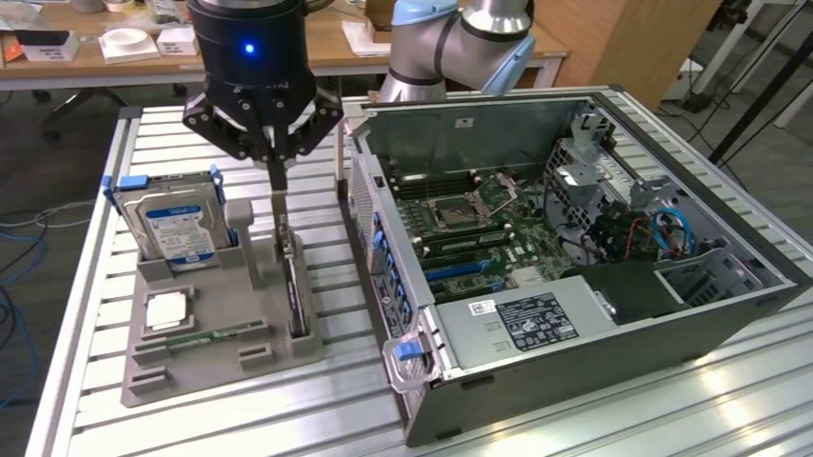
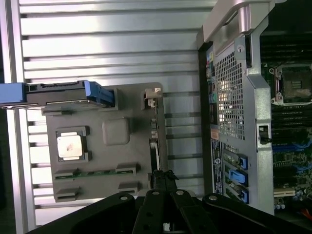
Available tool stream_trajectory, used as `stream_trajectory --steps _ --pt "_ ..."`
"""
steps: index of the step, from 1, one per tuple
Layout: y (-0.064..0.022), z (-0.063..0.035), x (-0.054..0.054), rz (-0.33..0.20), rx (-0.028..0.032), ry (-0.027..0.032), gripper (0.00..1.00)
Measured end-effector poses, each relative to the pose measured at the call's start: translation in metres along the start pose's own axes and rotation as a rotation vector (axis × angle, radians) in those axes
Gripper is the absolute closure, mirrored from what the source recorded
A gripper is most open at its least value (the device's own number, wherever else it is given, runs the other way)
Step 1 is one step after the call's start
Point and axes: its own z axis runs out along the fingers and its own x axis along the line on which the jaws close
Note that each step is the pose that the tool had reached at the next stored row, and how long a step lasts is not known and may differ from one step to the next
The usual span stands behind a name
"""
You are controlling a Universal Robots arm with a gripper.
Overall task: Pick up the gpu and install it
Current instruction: 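Pick up the gpu and move the gpu toward the slot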
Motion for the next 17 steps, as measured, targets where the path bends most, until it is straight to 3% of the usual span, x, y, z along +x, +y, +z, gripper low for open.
stream_trajectory --steps 17 --pt "-0.0061 0.0042 -0.0002 0.000 0.0001 0.0000 0.89"
